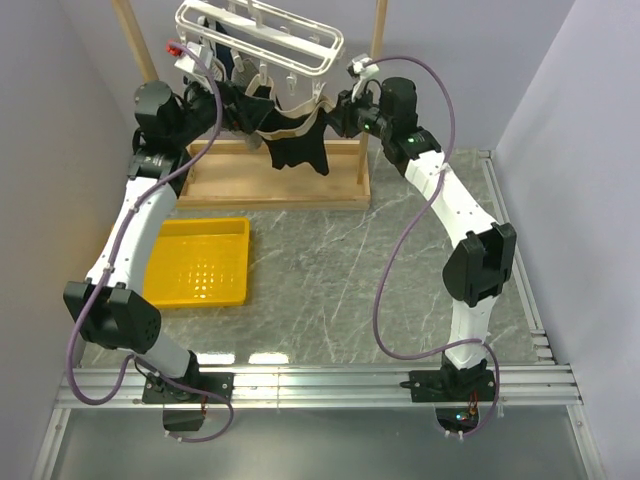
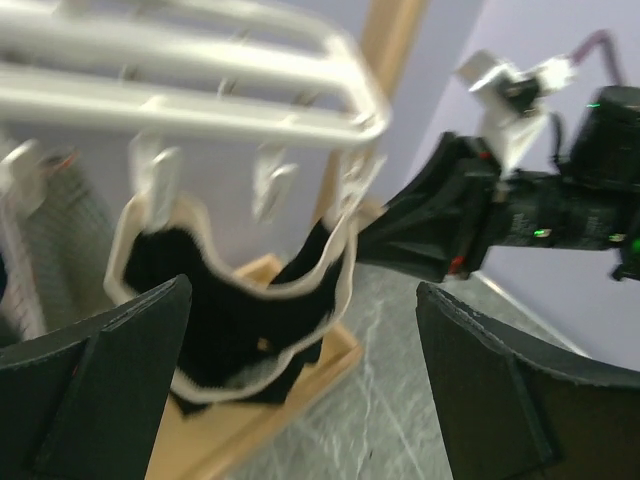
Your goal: Clip the underwear to the hanger
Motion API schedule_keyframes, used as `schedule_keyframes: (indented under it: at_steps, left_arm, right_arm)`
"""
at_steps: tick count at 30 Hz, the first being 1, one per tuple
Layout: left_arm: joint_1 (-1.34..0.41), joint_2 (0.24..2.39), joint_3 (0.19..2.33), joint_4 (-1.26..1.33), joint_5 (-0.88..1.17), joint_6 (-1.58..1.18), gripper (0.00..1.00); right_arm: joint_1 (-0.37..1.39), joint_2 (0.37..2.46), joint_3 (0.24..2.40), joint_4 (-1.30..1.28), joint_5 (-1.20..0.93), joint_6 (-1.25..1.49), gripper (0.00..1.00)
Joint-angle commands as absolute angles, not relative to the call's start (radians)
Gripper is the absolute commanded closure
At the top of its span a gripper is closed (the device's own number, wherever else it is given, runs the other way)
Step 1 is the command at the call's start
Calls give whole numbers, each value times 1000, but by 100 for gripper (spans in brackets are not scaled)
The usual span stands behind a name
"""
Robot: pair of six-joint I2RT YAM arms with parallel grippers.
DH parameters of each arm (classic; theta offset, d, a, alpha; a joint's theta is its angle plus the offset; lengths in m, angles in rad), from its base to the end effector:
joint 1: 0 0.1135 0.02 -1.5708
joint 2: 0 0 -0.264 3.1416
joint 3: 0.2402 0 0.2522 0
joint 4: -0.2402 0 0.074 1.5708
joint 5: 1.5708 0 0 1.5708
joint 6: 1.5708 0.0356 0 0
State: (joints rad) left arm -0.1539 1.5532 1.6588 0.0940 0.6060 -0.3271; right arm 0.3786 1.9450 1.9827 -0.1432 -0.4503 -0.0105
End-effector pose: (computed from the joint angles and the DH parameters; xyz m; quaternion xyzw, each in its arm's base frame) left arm 0.3465 -0.0743 0.4834 0.1778 0.6220 -0.3595 0.6725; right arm 0.4259 0.1861 0.4173 -0.2866 0.6821 0.2825 0.6106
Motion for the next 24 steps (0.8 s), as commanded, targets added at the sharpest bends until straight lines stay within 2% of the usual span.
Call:
schedule_keyframes:
  at_steps: [1,6,11,14,15,24]
  left_arm:
    - [-108,1537,1706,-156,509,-282,1]
    - [-63,1525,1724,-356,462,-272,1]
    - [-38,1511,1720,-492,390,-239,1]
    - [-31,1502,1709,-560,357,-221,1]
    - [-29,1500,1709,-595,336,-218,1]
    - [-26,1445,1615,-647,241,-207,1]
  right_arm:
    - [373,1868,1948,-118,-405,-60,64]
    - [365,1844,1899,-130,-368,-97,48]
    - [350,1780,1803,-127,-345,-121,35]
    - [342,1720,1734,-132,-339,-136,32]
    - [334,1688,1700,-133,-337,-140,28]
    - [265,1473,1507,-163,-376,-163,22]
